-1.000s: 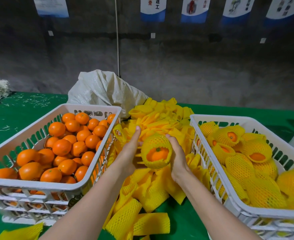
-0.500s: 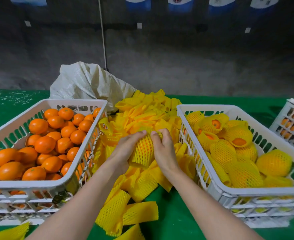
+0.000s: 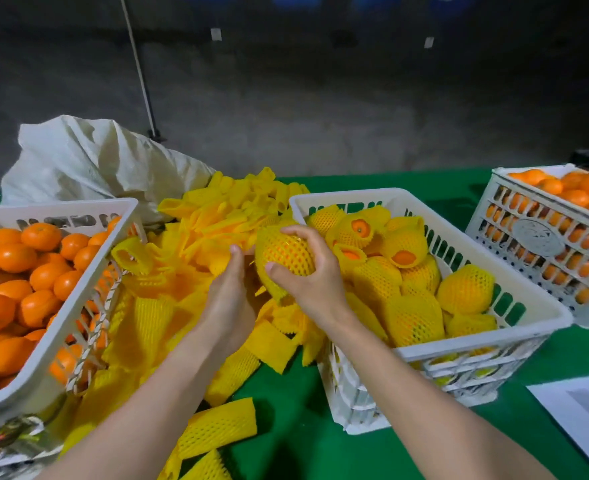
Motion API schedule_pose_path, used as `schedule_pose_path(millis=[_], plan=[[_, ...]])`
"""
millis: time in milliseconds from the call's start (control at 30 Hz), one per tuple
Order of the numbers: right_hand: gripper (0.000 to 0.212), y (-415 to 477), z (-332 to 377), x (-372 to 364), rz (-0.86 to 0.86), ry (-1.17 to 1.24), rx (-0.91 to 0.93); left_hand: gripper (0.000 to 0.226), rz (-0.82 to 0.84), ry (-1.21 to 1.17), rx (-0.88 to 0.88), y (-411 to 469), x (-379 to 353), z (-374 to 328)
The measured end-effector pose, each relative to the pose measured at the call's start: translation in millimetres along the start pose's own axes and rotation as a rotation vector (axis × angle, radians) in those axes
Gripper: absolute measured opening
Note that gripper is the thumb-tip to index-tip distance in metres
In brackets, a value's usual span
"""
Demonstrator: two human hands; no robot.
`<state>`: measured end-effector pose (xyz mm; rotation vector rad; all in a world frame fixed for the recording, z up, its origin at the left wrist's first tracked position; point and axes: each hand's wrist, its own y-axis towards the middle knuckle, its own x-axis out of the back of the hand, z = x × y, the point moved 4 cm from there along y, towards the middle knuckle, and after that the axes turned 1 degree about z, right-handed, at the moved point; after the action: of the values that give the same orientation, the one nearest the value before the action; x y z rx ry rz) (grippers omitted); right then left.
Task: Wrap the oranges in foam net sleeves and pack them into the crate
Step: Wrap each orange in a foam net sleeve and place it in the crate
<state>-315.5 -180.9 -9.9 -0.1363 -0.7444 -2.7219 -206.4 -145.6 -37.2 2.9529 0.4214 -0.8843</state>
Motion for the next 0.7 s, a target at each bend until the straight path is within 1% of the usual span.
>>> schedule_pose_path(millis=[100,133,200,300,367,400,467,500,600,667,700], plan=[[0.042,5.9,-14.7,51.9,-0.166,-0.082,-0.021,0.023,-0.019,0.232,-0.071,6.7,-30.2,27.3],[0.042,7.8,-20.5,70.8,-0.217,-0.119,-0.035,0.02,0.001,0.335,-0.104,8.9,-41.4,35.9],[0.041,10.9,-34.1,106.3,-0.285,-0.254,-0.084,0.025,0.085,0.573,-0.195,13.8,-63.3,51.3],[0.044,13.2,-57.8,149.9,-0.281,-0.57,-0.224,0.019,0.24,0.906,-0.279,19.8,-91.1,71.1],[0.052,14.2,-72.1,169.9,-0.226,-0.772,-0.361,0.02,0.272,1.11,-0.322,23.5,-100.0,80.2],[0.059,15.0,-78.7,176.6,-0.177,-0.843,-0.432,0.021,0.267,1.173,-0.338,24.7,-101.8,82.7],[0.073,16.4,-90.1,183.3,-0.057,-0.905,-0.548,0.023,0.243,1.219,-0.34,26.3,-102.4,84.8],[0.076,16.5,-94.5,183.4,0.002,-0.912,-0.585,0.023,0.23,1.226,-0.332,27.1,-102.2,85.2],[0.071,17.5,-99.9,178.1,0.122,-0.988,-0.615,0.022,0.208,1.228,-0.305,28.0,-100.3,83.8],[0.064,19.4,-93.3,172.5,0.108,-1.097,-0.57,0.02,0.202,1.169,-0.266,27.1,-99.3,81.3],[0.058,21.4,-86.1,168.4,0.067,-1.119,-0.489,0.019,0.193,1.105,-0.237,26.1,-98.9,79.6]])
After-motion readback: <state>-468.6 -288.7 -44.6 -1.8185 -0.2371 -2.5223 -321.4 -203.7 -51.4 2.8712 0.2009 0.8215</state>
